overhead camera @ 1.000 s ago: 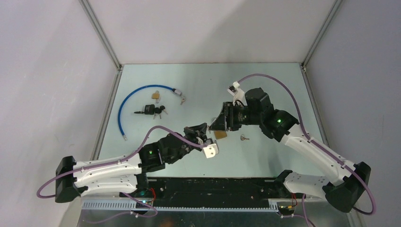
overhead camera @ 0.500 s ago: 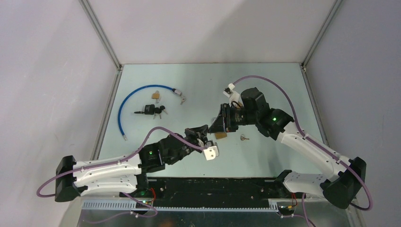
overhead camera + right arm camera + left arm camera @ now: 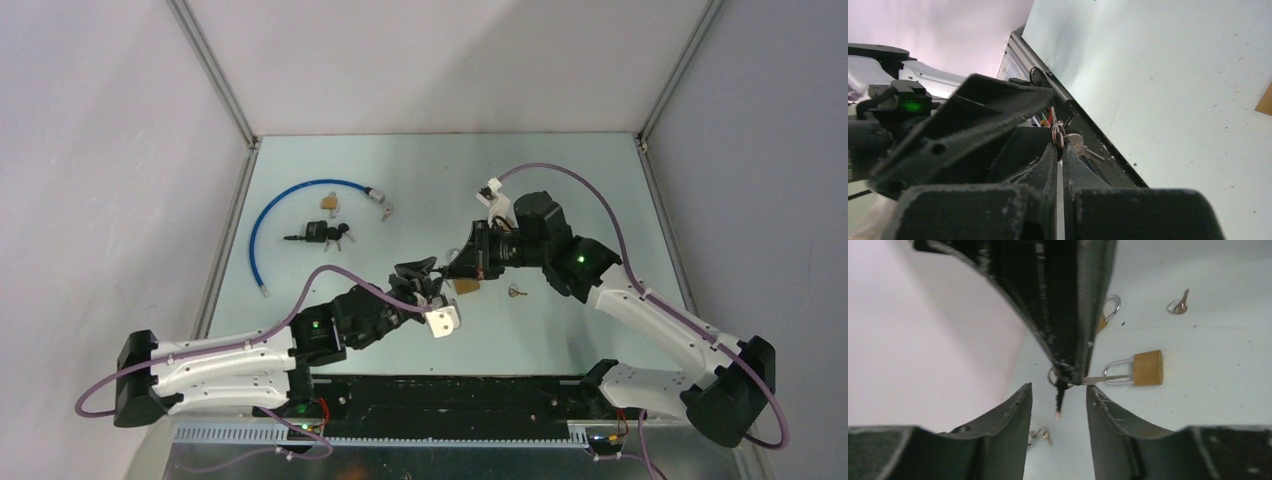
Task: Unlock with the key
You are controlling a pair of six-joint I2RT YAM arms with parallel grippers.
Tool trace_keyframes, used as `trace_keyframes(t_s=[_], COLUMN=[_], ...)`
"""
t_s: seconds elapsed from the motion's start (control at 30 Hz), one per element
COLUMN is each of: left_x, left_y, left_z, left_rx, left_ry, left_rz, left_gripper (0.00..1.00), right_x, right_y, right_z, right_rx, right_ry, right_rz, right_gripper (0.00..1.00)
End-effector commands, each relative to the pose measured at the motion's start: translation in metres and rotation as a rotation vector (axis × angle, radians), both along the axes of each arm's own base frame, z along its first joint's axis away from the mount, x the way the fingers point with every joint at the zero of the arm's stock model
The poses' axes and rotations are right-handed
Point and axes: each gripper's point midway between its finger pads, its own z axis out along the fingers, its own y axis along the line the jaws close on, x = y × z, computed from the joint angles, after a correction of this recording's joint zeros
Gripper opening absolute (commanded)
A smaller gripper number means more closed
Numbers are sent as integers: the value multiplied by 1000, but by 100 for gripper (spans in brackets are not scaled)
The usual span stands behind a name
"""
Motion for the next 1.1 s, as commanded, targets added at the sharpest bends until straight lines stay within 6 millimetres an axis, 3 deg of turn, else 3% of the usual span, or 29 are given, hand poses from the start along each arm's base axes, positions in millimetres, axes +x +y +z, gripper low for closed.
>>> trace_keyframes(t_s=[0.0, 0.23, 0.43, 0.67, 0.87, 1.07], left_x=[0, 1, -2, 7, 9, 6], left_y=[3, 23, 41, 41, 27, 8], left_z=[34, 59, 84, 79, 75, 76], left_rx=[-175, -489, -952, -1373, -1512, -1527], left_ry=[24, 236, 597, 1000, 1193, 1291], left_rz=[37, 135, 188, 252, 198, 138], left_gripper=[54, 79, 86, 86, 73, 61], right_x=[9, 24, 28, 25, 23, 24], right_y=[-1, -14, -19, -19, -17, -18], right_z=[20, 23, 26, 32, 31, 33], right_rx=[98, 201, 272, 319, 332, 334], right_ry=[-194, -343, -413, -475, -488, -492], right_rz=[-45, -195, -291, -361, -381, -403], right_gripper=[0, 0, 0, 0, 0, 0])
